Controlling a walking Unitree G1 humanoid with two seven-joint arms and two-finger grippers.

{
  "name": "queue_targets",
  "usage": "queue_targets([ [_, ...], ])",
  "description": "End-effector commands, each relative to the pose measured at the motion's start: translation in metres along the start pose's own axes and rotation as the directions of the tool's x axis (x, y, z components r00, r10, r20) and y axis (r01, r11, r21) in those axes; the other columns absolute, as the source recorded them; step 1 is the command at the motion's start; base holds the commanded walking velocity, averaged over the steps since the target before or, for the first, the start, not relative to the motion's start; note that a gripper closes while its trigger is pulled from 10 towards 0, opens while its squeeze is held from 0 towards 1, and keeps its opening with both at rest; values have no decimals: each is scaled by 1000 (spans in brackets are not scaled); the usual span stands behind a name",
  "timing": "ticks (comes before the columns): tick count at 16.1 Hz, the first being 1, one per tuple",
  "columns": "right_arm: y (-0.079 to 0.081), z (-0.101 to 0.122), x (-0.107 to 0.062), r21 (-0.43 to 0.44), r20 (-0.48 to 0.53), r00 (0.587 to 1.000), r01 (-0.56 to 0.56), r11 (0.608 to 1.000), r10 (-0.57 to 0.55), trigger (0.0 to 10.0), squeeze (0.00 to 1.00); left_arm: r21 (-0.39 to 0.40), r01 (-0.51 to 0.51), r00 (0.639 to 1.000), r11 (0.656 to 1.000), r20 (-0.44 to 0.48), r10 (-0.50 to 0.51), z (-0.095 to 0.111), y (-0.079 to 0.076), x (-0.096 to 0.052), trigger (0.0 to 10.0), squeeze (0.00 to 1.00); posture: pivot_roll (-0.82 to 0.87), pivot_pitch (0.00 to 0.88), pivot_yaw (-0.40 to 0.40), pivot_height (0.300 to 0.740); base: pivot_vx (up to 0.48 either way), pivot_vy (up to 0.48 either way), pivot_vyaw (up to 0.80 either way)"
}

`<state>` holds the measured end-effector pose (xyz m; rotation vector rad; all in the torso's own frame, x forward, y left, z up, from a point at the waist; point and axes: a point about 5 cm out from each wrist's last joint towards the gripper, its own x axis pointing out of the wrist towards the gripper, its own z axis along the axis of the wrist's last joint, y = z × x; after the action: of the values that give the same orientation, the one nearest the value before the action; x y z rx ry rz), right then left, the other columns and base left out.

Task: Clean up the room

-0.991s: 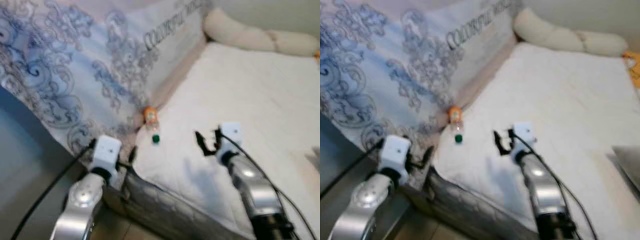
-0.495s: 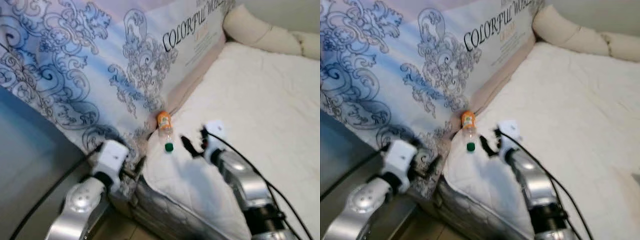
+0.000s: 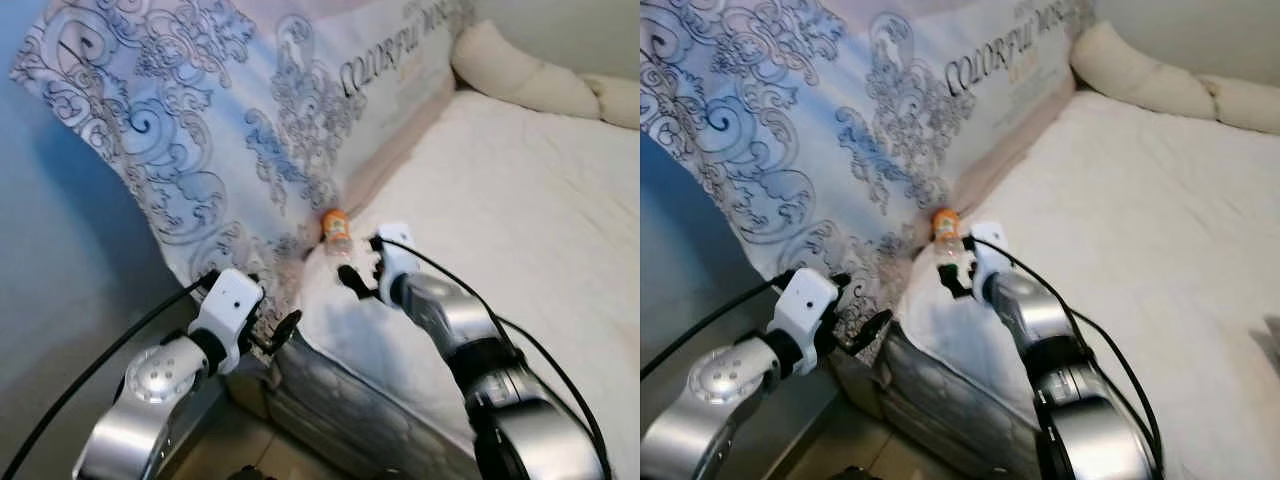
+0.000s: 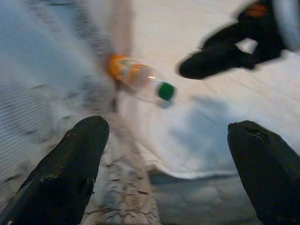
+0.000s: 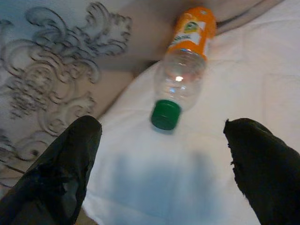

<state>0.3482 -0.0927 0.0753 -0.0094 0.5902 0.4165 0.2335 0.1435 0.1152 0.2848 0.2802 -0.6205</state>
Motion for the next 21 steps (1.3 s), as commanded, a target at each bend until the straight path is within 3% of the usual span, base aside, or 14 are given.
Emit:
queue_targets([
  [1,-2,6,3,-23,3,1000,30,999,-30,10000,1000,16,36,999,999,-25,-36,-1,-4,0,10000,0,46,76,-24,740,0,0,0],
  [6,0,16,7,-12,32,998,54,998,-54,10000,1000,-13,-11,999,1000,-36,11,-4,-5,-5,10000,0,51,66,-36,740,0,0,0],
  [7,-2,19,6,0,78,995,60,998,-60,10000,1000,-27,-35,999,999,-24,34,-4,-6,-5,10000,0,52,44,-46,740,0,0,0],
  [9,-7,25,-7,-17,215,975,59,998,-54,10000,1000,-73,-173,984,982,19,175,1,1,-7,10000,0,47,20,-52,740,0,0,0],
  [10,-4,13,-30,8,297,953,63,998,-62,10000,1000,-97,-277,959,956,26,281,0,7,-8,10000,0,28,8,-45,740,0,0,0],
  [13,0,-14,-64,44,377,917,119,992,-126,10000,1000,-139,-366,929,920,9,371,-2,8,-10,10000,0,-6,7,-14,740,0,0,0],
  [17,-5,-29,-83,40,392,902,177,983,-178,10000,1000,-119,-441,896,890,-3,444,-3,9,-11,10000,0,-34,15,11,740,0,0,0],
  [20,-8,-34,-95,73,361,907,205,976,-217,10000,1000,-143,-429,901,892,-4,433,-3,9,-8,10000,0,-42,15,19,740,0,0,0],
  [21,-5,-33,-97,70,358,910,200,977,-211,10000,0,-149,-431,900,890,-4,435,-2,9,-7,10000,0,-42,13,16,740,0,0,0],
])
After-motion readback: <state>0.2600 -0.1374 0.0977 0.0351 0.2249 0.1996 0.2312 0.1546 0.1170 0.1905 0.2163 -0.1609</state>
